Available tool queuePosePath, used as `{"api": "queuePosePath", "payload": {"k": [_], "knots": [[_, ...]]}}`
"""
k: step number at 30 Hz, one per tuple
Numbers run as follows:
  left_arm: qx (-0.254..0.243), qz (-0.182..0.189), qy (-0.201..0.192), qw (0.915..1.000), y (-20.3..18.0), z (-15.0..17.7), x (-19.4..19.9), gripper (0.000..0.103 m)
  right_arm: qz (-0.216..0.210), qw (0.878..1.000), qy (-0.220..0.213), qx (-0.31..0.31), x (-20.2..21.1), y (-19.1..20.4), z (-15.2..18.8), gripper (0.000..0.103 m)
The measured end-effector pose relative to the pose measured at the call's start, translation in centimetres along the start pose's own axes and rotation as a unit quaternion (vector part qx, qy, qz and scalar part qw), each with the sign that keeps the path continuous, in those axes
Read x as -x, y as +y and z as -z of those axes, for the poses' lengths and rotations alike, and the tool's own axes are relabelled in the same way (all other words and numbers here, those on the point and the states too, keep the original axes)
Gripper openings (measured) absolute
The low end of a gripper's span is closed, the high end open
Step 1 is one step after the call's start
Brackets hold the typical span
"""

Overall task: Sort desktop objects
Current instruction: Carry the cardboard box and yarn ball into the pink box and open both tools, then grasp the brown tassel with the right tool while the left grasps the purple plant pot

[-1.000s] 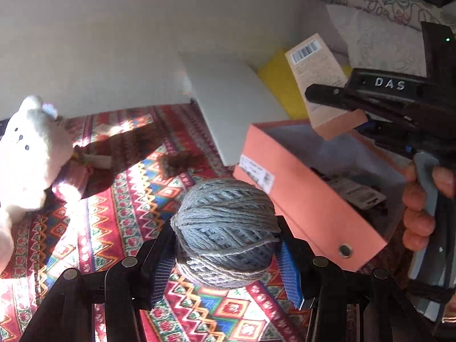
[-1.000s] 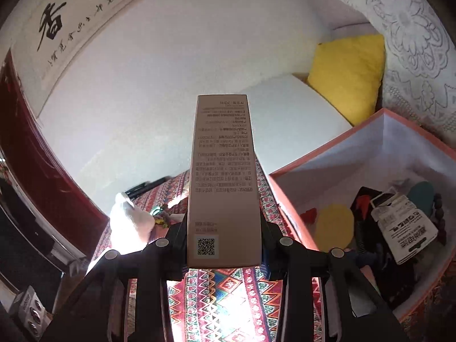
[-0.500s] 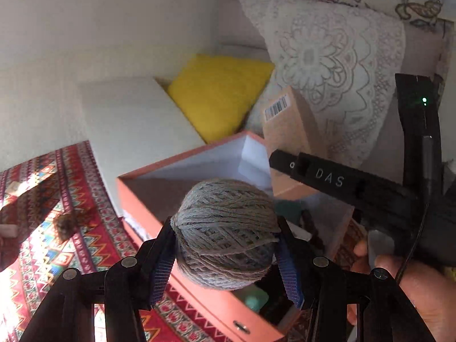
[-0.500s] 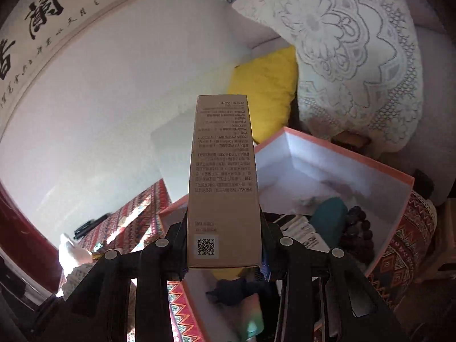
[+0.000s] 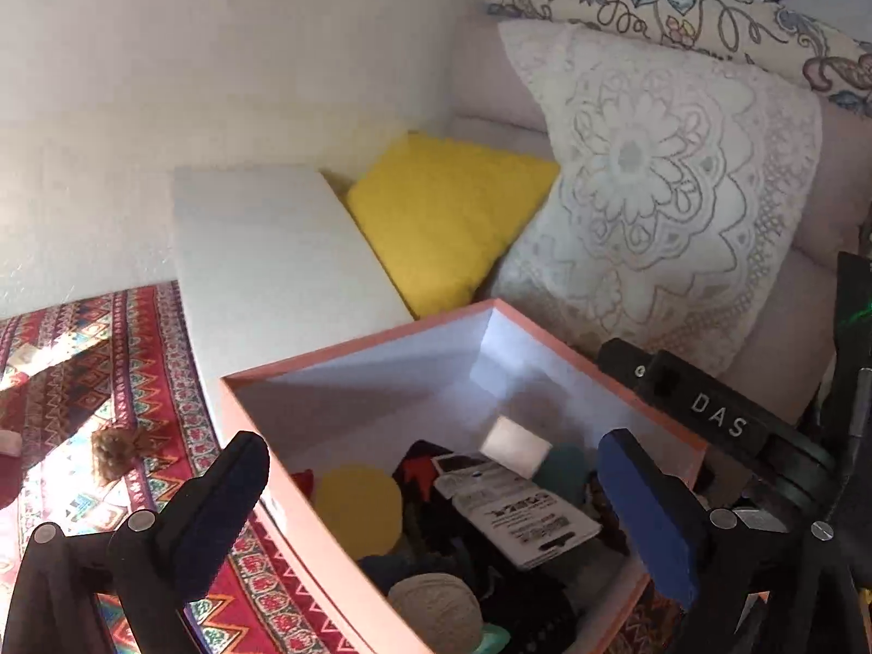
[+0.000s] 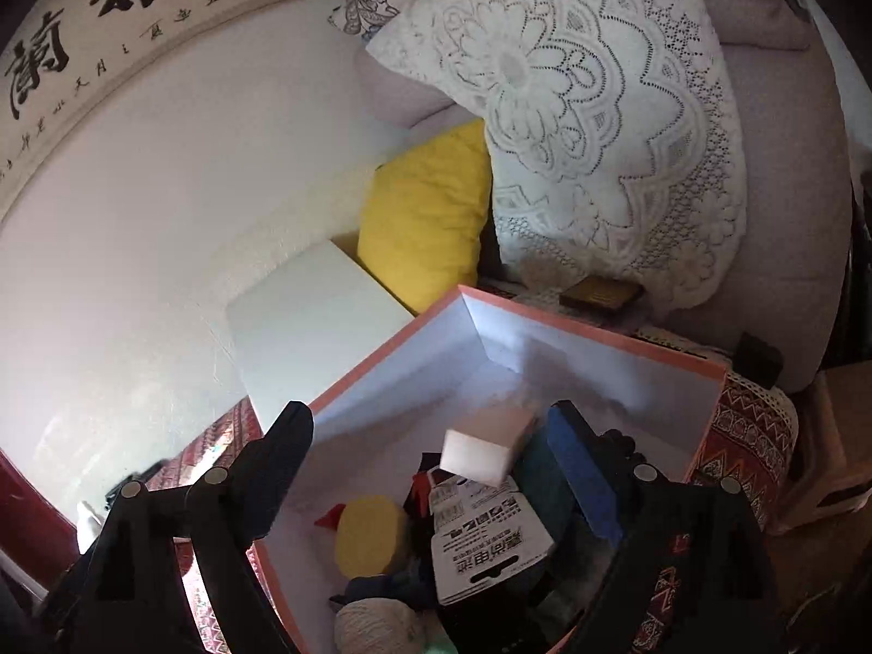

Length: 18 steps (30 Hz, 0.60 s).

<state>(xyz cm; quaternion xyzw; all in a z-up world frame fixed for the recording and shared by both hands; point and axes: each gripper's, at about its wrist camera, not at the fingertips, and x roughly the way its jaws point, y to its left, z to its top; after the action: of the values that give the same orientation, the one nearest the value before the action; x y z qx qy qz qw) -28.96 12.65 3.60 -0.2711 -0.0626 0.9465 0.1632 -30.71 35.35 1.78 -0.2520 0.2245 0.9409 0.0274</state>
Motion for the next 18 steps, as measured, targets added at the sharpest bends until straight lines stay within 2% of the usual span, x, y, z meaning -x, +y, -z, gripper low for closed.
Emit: {"api": "queuePosePath", "payload": {"k": [3, 7, 12, 15, 18], "knots": [[0.014, -0.022, 0.004, 0.9996, 2.3, 0.6, 0.8, 0.100, -0.010, 1.000, 0.003, 0.013, 0.1, 1.7, 0.4, 0.091], [0.024, -0.061, 0.005, 0.9979, 5.9, 1.8, 2.5, 0.100, -0.041, 0.997, 0.020, 0.059, -0.5, 5.8, 2.2, 0.091], [0.055, -0.129, 0.018, 0.9899, 12.7, 4.8, 3.9, 0.100, -0.082, 0.988, 0.044, 0.119, -1.4, 11.3, 4.7, 0.091], [0.087, -0.174, 0.041, 0.9800, 18.0, 7.5, 3.6, 0.100, -0.117, 0.973, 0.087, 0.180, -4.0, 15.7, 8.3, 0.091], [0.116, -0.207, 0.070, 0.9689, 23.3, 10.0, 2.8, 0.100, -0.157, 0.947, 0.156, 0.234, -7.7, 19.9, 12.9, 0.090]]}}
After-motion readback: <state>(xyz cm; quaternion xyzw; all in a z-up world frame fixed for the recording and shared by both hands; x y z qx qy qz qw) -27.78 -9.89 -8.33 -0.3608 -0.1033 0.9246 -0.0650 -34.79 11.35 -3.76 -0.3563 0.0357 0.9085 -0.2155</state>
